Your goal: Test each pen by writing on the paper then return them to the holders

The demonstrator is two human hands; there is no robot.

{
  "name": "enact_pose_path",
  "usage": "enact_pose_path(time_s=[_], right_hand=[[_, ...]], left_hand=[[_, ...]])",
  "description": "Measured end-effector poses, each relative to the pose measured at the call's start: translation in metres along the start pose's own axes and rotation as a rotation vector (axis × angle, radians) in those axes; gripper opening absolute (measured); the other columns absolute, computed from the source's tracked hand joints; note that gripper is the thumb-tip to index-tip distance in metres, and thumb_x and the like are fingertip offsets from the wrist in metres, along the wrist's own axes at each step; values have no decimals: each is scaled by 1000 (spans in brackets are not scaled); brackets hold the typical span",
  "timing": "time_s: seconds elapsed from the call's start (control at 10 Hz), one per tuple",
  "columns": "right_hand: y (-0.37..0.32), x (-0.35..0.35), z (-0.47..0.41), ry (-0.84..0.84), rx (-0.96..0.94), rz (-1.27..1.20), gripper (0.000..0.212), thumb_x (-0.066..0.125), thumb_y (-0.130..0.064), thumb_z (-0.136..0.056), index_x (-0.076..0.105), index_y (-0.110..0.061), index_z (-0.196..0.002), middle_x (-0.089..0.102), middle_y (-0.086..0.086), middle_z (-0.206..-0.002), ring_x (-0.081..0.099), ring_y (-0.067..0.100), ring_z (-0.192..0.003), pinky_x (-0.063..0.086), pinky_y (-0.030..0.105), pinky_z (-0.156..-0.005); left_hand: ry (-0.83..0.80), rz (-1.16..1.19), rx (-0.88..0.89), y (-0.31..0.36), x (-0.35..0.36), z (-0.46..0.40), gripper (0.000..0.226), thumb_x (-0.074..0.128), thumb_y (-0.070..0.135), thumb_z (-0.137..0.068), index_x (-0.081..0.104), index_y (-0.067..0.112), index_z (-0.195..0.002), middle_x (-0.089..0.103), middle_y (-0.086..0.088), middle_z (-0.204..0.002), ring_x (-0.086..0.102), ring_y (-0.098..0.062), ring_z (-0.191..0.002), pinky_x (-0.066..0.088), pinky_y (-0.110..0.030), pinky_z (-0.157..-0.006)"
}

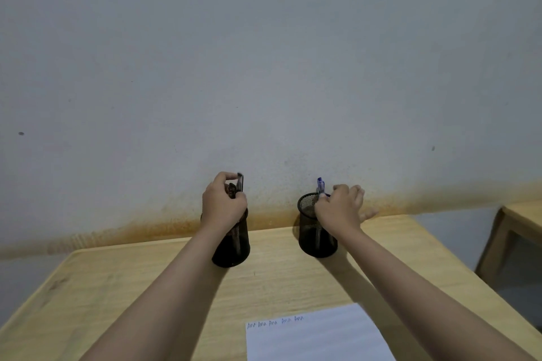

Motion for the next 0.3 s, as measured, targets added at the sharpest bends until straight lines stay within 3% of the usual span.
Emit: enact_pose_path(time_s=[0.1, 0.2, 0.3], right_hand=[[8, -10, 6, 22, 79, -106, 55, 44, -14, -86, 29, -1, -138, 1, 20, -159, -10, 29, -148, -14, 62, -110], [13, -21, 9, 63, 130, -175, 53, 43, -13, -88, 29, 0, -137, 6, 18, -159, -4, 29, -148, -10, 61, -111], [9, -43, 20, 107, 109, -341, 55, 44, -18, -94, 25, -4, -144, 16, 14, -158, 8, 31, -146, -1, 57, -115]], left_hand=[[108, -43, -74, -1, -10, -1, 47, 55, 3, -82, 42, 11, -126, 42, -14, -124, 51, -25, -104, 43, -31, -76], [193, -73, -187, -1, -24, 1, 59, 55, 6, -81, 30, 9, -134, 27, -16, -137, 37, -33, -123, 41, -38, -82], [257, -49, -236, 6, -38, 14, 65, 56, 9, -81, 24, 9, -138, 20, -16, -143, 26, -35, -129, 39, -43, -93]])
Point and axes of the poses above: each hand's wrist, its own z-axis away from the middle knuckle, its own x-axis out of the palm, y = z × x, the point moved 9 cm from there along -z, towards the middle knuckle
